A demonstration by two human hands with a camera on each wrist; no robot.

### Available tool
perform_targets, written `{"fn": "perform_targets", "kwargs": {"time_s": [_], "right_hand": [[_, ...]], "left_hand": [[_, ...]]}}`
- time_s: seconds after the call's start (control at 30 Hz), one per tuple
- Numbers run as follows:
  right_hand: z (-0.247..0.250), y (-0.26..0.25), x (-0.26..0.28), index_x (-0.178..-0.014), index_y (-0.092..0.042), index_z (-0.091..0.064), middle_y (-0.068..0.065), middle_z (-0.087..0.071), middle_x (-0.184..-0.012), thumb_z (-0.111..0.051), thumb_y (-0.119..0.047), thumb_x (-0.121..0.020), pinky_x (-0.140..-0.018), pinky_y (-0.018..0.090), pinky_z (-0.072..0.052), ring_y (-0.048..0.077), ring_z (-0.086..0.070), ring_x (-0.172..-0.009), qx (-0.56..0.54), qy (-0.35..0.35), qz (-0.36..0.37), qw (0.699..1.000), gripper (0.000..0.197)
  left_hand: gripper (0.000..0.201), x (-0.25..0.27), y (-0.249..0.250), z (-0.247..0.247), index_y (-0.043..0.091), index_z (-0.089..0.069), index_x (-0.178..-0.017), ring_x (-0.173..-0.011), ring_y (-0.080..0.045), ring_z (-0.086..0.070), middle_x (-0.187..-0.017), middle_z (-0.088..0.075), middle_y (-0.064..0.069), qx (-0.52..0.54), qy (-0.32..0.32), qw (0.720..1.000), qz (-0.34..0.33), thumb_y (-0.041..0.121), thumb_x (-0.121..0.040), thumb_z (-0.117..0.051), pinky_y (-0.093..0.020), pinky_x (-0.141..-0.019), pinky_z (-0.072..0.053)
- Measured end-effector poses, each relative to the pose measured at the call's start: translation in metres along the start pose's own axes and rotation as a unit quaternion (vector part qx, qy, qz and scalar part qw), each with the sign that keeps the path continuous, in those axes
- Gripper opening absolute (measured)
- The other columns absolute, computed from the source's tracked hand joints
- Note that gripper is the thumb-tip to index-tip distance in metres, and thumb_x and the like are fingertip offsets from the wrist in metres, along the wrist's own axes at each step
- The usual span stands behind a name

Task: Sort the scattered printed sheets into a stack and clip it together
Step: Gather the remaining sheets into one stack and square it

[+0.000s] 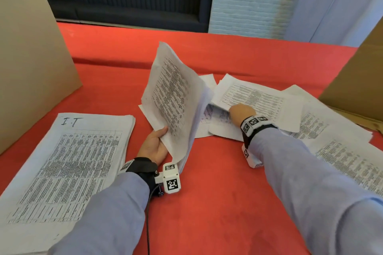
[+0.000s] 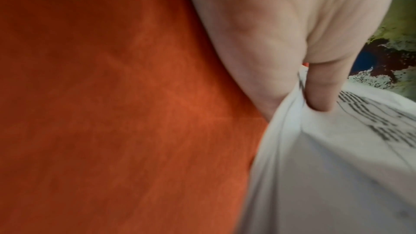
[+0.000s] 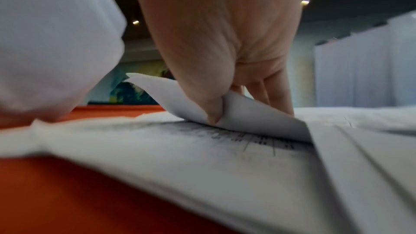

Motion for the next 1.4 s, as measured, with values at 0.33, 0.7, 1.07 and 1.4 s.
{"fn": "perform_targets", "kwargs": {"time_s": [0.33, 0.7, 1.07, 1.4], "right_hand": [[0.104, 0.050, 0.041, -0.100, 0.007, -0.065, 0.029, -0.066, -0.103, -0.051, -0.021, -0.095, -0.077, 0.041, -0.045, 0.038, -0.061, -0.093, -0.323, 0.211, -0.048, 0.921, 0.031], [0.132, -0.143, 0.129, -0.126, -0.003, -0.045, 0.013, -0.061, -0.117, -0.036, -0.002, -0.095, -0.076, 0.036, -0.045, 0.032, -0.062, -0.108, -0.109, 0.155, 0.136, 0.972, 0.032], [0.028, -0.075, 0.071, -0.149, -0.011, -0.029, 0.011, -0.036, -0.152, -0.051, -0.038, -0.096, -0.112, 0.043, -0.034, 0.028, -0.040, -0.136, -0.446, -0.080, 0.025, 0.891, 0.063], [-0.033, 0.001, 0.075, -0.138, -0.009, -0.046, 0.012, -0.055, -0.138, -0.063, -0.060, -0.081, -0.103, 0.045, -0.046, 0.029, -0.057, -0.120, -0.600, -0.111, -0.059, 0.790, 0.078]], "left_hand": [[0.041, 0.005, -0.005, -0.007, 0.004, -0.051, -0.126, -0.101, -0.036, -0.066, -0.112, -0.068, -0.019, -0.038, -0.031, 0.999, 0.017, 0.005, -0.088, -0.034, -0.049, -0.077, -0.054], [0.040, 0.009, -0.005, -0.006, 0.004, -0.054, -0.115, -0.096, -0.033, -0.062, -0.107, -0.065, -0.017, -0.088, 0.010, 0.996, 0.010, 0.008, -0.087, -0.027, -0.043, -0.080, -0.048], [0.058, 0.009, 0.000, -0.016, 0.015, -0.055, -0.127, -0.096, -0.028, -0.069, -0.108, -0.071, -0.013, -0.113, -0.044, 0.993, -0.010, 0.056, -0.092, -0.033, -0.043, -0.075, -0.057], [0.046, 0.006, -0.006, -0.015, 0.008, -0.045, -0.137, -0.114, -0.031, -0.061, -0.131, -0.058, -0.017, -0.235, -0.037, 0.969, -0.064, 0.012, -0.092, -0.054, -0.038, -0.082, -0.058]]}}
Point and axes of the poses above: each hand's wrist, its own x-axis away from the middle knuckle, its own z-axis out of the back of the hand, y = z × x, the point moved 5 cm from there along -x, towards the middle knuckle
